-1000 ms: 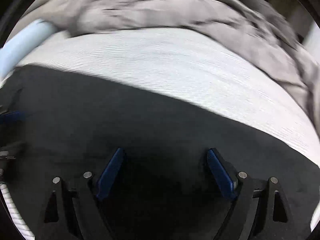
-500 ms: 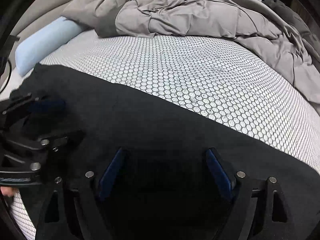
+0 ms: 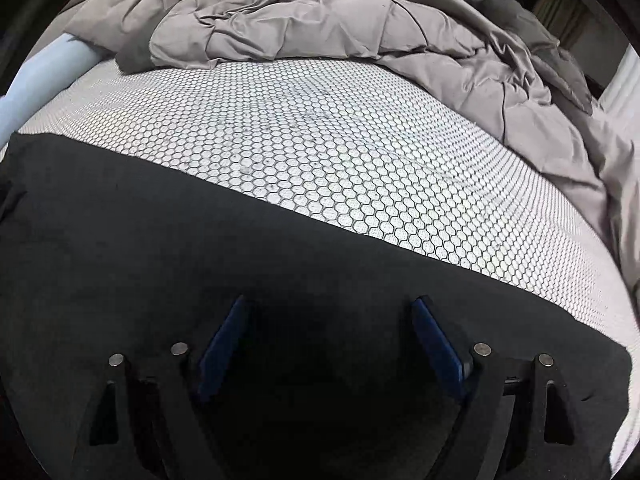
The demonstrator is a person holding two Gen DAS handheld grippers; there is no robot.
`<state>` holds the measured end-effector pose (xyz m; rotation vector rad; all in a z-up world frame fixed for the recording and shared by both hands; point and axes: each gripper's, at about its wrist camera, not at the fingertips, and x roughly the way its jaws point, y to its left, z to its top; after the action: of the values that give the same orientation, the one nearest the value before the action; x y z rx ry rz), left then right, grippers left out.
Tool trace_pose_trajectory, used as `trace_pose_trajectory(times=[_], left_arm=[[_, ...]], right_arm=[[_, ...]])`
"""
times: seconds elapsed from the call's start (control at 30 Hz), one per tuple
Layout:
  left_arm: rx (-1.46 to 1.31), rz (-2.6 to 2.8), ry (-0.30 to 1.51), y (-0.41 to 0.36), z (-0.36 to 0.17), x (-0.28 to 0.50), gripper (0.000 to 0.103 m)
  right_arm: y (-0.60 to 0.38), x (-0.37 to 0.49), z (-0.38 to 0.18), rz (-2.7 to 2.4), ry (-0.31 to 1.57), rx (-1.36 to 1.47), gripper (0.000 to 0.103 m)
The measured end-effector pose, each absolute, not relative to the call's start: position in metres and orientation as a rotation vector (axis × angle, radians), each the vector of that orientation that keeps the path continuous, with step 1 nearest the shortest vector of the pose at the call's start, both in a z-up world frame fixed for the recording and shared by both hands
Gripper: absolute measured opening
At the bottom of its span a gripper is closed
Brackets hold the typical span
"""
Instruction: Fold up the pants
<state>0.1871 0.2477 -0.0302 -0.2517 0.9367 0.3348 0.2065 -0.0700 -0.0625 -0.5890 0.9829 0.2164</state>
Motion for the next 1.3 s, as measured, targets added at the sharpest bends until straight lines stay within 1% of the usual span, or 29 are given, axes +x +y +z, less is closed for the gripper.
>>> trace_pose_trajectory(times=[0.1, 0.2, 0.37, 0.47, 0.6, 0.67, 0.77, 0.8, 0.87, 0.93, 1.0, 1.1, 1.17, 1.23, 1.3], left_arm=[[-0.202, 0.211, 0.923, 0.225, -0.027, 0.173, 0.022], [-0.139, 0.176, 0.965, 0.213, -0.037, 0.166, 0.023], [-0.148, 0.303, 0.958, 0.232, -0.033, 0.137, 0.022], [-0.117, 0.300, 0.929, 0.222, -0.021, 0.128, 0.022], [-0.063, 0.129, 0.894, 0.170, -0.011, 0.129, 0.022], [0.018, 0.058, 0.951, 0.141, -0.024, 0.137, 0.023], [0.108, 0.029, 0.978, 0.127, -0.038, 0.134, 0.023], [0.084, 0.011, 0.984, 0.132, -0.038, 0.132, 0.024], [0.013, -0.008, 0.995, 0.149, -0.036, 0.123, 0.032], [0.001, 0.021, 0.997, 0.162, -0.032, 0.116, 0.031], [-0.073, 0.044, 0.988, 0.177, -0.024, 0.110, 0.031], [-0.195, 0.026, 0.902, 0.202, -0.003, 0.114, 0.031], [-0.184, 0.060, 0.889, 0.209, 0.000, 0.134, 0.031], [-0.174, 0.101, 0.925, 0.219, -0.007, 0.162, 0.031], [-0.208, 0.170, 0.982, 0.236, -0.027, 0.197, 0.025]], right_arm=[[-0.056, 0.198, -0.055, 0.325, 0.965, -0.548, 0.085], [-0.032, 0.177, -0.052, 0.461, 0.966, -0.542, 0.085], [-0.027, 0.168, -0.074, 0.457, 1.005, -0.663, 0.085], [-0.041, 0.172, -0.069, 0.450, 1.033, -0.565, 0.085], [-0.030, 0.159, -0.055, 0.571, 1.027, -0.431, 0.085], [-0.008, 0.144, -0.057, 0.650, 1.026, -0.445, 0.085], [0.015, 0.129, -0.073, 0.720, 1.045, -0.527, 0.085], [0.019, 0.125, -0.083, 0.712, 1.054, -0.589, 0.085], [0.014, 0.120, -0.089, 0.703, 1.047, -0.642, 0.084], [0.001, 0.124, -0.083, 0.705, 1.081, -0.631, 0.084], [-0.017, 0.128, -0.078, 0.652, 1.088, -0.665, 0.084], [-0.037, 0.140, -0.067, 0.646, 1.094, -0.550, 0.085], [-0.038, 0.147, -0.060, 0.631, 1.070, -0.481, 0.085], [-0.035, 0.146, -0.060, 0.648, 1.062, -0.447, 0.085], [-0.030, 0.144, -0.065, 0.653, 1.070, -0.473, 0.085]])
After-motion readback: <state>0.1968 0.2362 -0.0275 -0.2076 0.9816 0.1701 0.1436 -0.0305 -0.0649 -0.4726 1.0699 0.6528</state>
